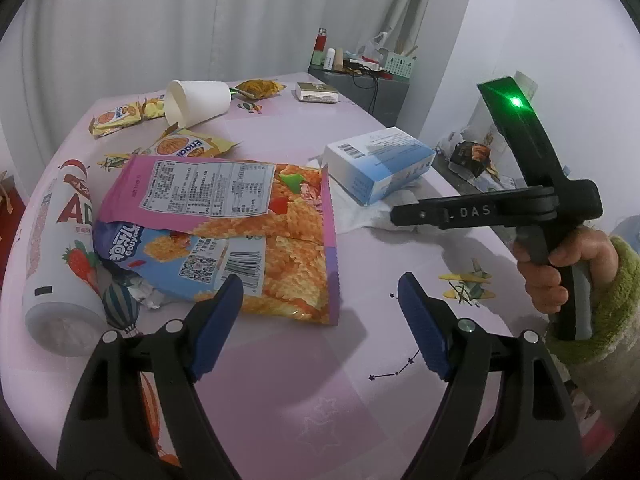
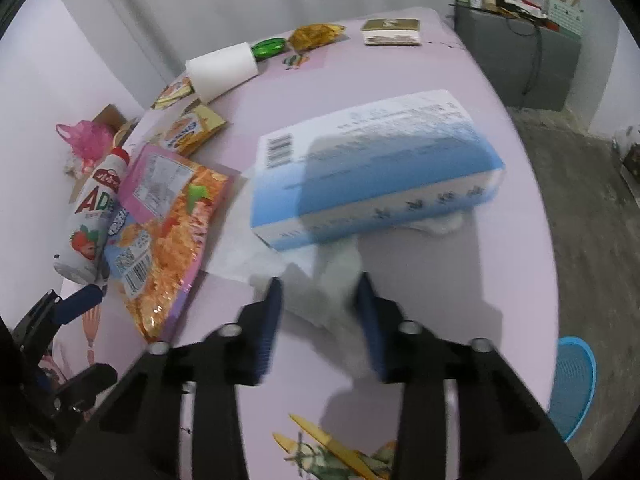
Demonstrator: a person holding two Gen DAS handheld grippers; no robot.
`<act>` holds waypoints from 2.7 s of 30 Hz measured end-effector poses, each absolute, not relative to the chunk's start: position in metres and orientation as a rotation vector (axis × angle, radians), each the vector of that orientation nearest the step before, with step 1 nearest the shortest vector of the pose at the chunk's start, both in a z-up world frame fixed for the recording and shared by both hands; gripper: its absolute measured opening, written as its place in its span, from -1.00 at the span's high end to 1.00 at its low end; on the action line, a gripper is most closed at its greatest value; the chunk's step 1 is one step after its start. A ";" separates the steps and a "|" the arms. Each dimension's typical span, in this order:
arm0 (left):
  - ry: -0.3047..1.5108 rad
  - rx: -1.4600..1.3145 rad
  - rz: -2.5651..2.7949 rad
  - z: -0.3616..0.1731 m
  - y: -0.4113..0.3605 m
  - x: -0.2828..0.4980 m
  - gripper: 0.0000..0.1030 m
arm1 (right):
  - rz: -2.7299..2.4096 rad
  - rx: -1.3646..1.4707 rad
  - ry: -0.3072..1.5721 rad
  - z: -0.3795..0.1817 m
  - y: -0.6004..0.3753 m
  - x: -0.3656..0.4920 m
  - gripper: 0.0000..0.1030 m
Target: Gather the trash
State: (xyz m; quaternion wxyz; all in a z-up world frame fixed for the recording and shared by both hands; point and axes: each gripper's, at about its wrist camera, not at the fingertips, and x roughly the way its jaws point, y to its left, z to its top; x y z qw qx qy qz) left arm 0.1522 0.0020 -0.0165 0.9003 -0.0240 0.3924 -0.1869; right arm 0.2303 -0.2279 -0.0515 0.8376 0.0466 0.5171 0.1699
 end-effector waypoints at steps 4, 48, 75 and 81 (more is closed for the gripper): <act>0.809 -0.043 -0.390 -0.016 -0.001 0.153 -0.46 | 0.357 0.114 1.105 -0.052 -0.237 0.222 0.82; 0.866 0.175 -0.542 -0.032 -0.076 0.126 -0.08 | 0.253 0.525 0.989 -0.021 -0.332 0.114 -0.12; 0.869 0.037 -0.622 -0.039 -0.053 0.119 -0.11 | 0.487 0.195 1.267 -0.007 -0.108 0.368 -0.40; 0.880 0.023 -0.607 -0.048 -0.056 0.131 -0.06 | 0.503 -0.025 1.258 -0.034 -0.051 0.397 -0.40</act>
